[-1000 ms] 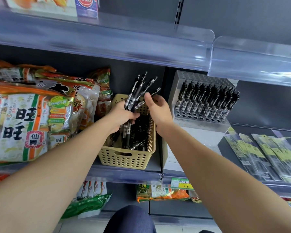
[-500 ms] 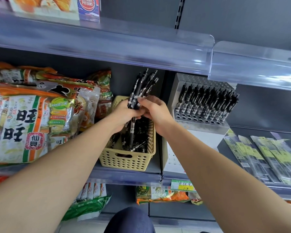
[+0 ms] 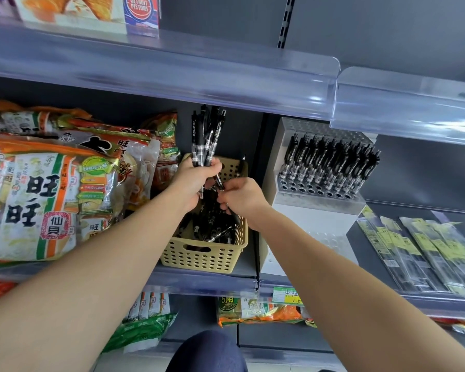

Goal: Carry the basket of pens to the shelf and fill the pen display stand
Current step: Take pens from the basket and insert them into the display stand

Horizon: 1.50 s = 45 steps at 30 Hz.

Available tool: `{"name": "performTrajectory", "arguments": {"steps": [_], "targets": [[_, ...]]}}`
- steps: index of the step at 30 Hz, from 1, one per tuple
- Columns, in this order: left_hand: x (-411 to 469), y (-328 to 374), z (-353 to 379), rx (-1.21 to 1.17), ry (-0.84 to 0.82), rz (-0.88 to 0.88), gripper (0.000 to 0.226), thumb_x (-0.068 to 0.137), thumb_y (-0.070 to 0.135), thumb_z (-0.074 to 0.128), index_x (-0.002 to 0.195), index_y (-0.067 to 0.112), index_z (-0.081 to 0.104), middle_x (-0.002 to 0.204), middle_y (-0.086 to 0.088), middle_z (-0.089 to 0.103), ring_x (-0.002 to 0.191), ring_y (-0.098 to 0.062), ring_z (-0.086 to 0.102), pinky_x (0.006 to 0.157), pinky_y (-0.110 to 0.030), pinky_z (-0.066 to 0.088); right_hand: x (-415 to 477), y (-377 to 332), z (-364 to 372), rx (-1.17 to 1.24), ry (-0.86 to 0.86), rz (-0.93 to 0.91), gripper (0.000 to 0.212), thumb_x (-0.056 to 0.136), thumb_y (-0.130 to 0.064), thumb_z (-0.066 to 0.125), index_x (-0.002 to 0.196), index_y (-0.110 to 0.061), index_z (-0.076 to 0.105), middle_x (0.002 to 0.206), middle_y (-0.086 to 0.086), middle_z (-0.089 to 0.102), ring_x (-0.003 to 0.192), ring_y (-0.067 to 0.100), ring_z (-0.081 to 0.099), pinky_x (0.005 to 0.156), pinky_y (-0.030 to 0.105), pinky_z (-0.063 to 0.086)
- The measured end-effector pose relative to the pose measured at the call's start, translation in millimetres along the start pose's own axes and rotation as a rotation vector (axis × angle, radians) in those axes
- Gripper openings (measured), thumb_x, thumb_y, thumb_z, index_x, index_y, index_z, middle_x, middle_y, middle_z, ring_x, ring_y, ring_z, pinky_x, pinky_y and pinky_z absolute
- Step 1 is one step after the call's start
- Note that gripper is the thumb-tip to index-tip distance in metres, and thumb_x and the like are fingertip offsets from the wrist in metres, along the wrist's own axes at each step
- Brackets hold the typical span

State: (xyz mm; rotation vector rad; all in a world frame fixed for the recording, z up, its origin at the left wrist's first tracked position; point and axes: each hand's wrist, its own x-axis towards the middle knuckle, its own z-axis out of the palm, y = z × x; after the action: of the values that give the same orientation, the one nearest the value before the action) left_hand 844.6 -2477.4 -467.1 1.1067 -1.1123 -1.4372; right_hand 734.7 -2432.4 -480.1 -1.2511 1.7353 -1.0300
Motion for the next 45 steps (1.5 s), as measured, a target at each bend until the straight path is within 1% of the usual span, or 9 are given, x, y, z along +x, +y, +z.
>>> {"name": "performTrajectory", "arguments": {"steps": [4,13,16,22,26,32,39,42,45], "targets": [[1.5,1.4,0.2,-0.038,0.074,0.027,0.017,0.084,0.008,0.070,0.089,0.020,0.059,0.097,0.002,0.064,0.099,-0.016,0.061,0.089,-0.036,0.051,2.0,-3.3,2.8,-0.035,0.201,0.013,0.009,0.082,-0.015,0.051,0.088,-0.021,0.055,0.090,0.007,0.068,0.081,0.026,0.067,0.074,0.040,0.058],[-12.5,-12.5,-2.2,0.313,-0.214,-0.047,0.023,0.074,-0.005,0.072,0.087,0.010,0.060,0.069,-0.006,0.068,0.056,-0.017,0.051,0.047,-0.026,0.038,5.3,-27.0,-13.9,0.777,0.153,0.023,0.028,0.090,-0.008,0.063,0.073,-0.017,0.043,0.075,0.005,0.054,0.080,0.024,0.053,0.092,0.049,0.049],[-13.8,-11.8,-2.8,0.397,-0.283,-0.055,0.029,0.071,0.001,0.079,0.091,0.008,0.059,0.054,0.003,0.061,0.046,-0.011,0.048,0.044,-0.025,0.037,2.6,-24.1,-15.9,0.748,0.161,0.041,0.026,0.089,-0.007,0.064,0.075,-0.016,0.043,0.078,0.008,0.055,0.081,0.027,0.054,0.089,0.052,0.050],[-17.0,-6.8,-2.5,0.401,-0.322,-0.122,0.027,0.080,-0.011,0.058,0.098,0.010,0.053,0.074,-0.007,0.058,0.056,-0.016,0.051,0.048,-0.027,0.043,-0.8,-23.9,-23.3,0.813,0.149,0.043,0.021,0.089,-0.003,0.062,0.102,-0.011,0.048,0.088,0.007,0.061,0.074,0.017,0.062,0.086,0.043,0.056],[-17.3,-5.8,-2.5,0.192,-0.358,-0.184,0.014,0.084,-0.003,0.048,0.092,0.008,0.044,0.071,-0.008,0.050,0.049,-0.017,0.043,0.040,-0.022,0.032,-2.1,-22.6,-27.9,0.798,0.125,0.048,0.020,0.090,-0.003,0.061,0.083,-0.014,0.046,0.081,0.008,0.059,0.064,0.017,0.060,0.070,0.036,0.058],[-18.9,-8.7,2.7,0.220,-0.308,-0.075,0.018,0.093,0.032,0.059,0.109,0.022,0.057,0.067,-0.001,0.053,0.048,-0.013,0.045,0.041,-0.023,0.035,-4.7,-18.1,-36.1,0.818,0.085,0.034,0.016,0.090,-0.002,0.061,0.082,-0.010,0.050,0.097,0.015,0.062,0.078,0.024,0.064,0.078,0.038,0.059],[-29.0,-2.7,6.1,0.131,-0.265,-0.040,0.006,0.092,0.021,0.063,0.097,0.018,0.061,0.071,-0.004,0.062,0.058,-0.015,0.058,0.046,-0.025,0.050,-14.4,-15.8,-45.1,0.733,0.096,-0.017,0.009,0.094,-0.002,0.055,0.087,-0.008,0.058,0.081,0.007,0.058,0.071,0.016,0.055,0.088,0.041,0.054],[-32.1,-1.3,7.8,0.100,-0.260,-0.058,0.009,0.089,0.014,0.066,0.098,0.014,0.063,0.080,-0.006,0.068,0.060,-0.017,0.061,0.049,-0.026,0.051,-16.2,-16.1,-48.7,0.629,0.139,-0.062,0.029,0.091,-0.005,0.060,0.119,-0.009,0.056,0.093,0.006,0.062,0.078,0.017,0.060,0.091,0.043,0.051],[-34.2,-0.3,11.5,0.050,-0.232,-0.067,0.013,0.087,0.009,0.067,0.099,0.011,0.064,0.085,-0.006,0.072,0.060,-0.017,0.061,0.050,-0.026,0.052,-21.4,-17.7,-56.2,0.614,0.171,-0.064,0.028,0.090,-0.009,0.063,0.116,-0.015,0.054,0.104,0.009,0.066,0.088,0.017,0.062,0.083,0.034,0.051]]}}
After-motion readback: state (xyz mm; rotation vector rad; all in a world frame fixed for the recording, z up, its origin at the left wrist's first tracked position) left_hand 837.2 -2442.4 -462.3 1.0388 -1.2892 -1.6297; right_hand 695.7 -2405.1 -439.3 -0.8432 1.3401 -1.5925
